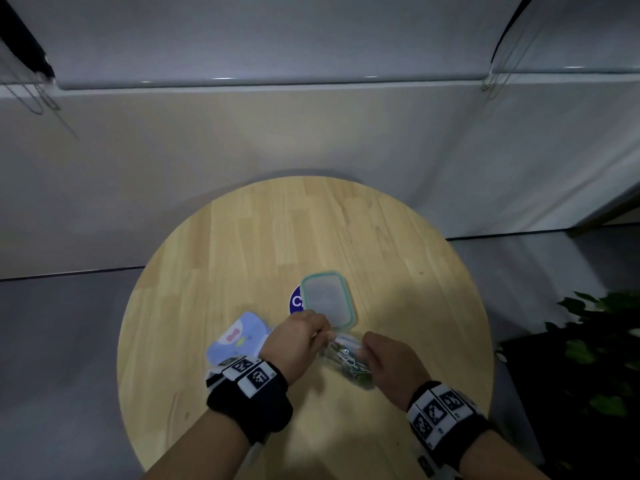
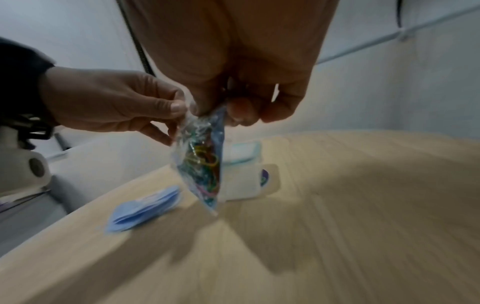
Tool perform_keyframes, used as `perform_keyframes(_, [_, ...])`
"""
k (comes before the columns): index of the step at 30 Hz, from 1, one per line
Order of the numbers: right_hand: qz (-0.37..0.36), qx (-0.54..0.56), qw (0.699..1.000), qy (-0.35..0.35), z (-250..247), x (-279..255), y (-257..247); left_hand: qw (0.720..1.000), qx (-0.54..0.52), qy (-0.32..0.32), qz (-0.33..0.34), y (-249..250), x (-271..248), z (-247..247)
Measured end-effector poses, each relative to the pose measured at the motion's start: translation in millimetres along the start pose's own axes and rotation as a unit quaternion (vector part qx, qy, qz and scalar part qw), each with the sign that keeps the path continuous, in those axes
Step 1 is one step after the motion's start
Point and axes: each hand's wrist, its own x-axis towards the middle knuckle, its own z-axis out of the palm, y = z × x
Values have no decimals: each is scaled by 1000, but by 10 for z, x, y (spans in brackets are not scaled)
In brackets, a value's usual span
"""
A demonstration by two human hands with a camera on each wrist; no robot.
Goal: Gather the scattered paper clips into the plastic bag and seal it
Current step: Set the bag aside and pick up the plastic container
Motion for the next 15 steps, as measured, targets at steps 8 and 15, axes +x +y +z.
perform_keyframes(8, [289, 137, 947, -25, 138, 163, 873, 964, 195, -127, -125, -156, 406, 231])
perform_keyframes(15, [308, 51, 949, 40, -12, 130, 741, 972, 165, -115, -118, -158, 13, 395])
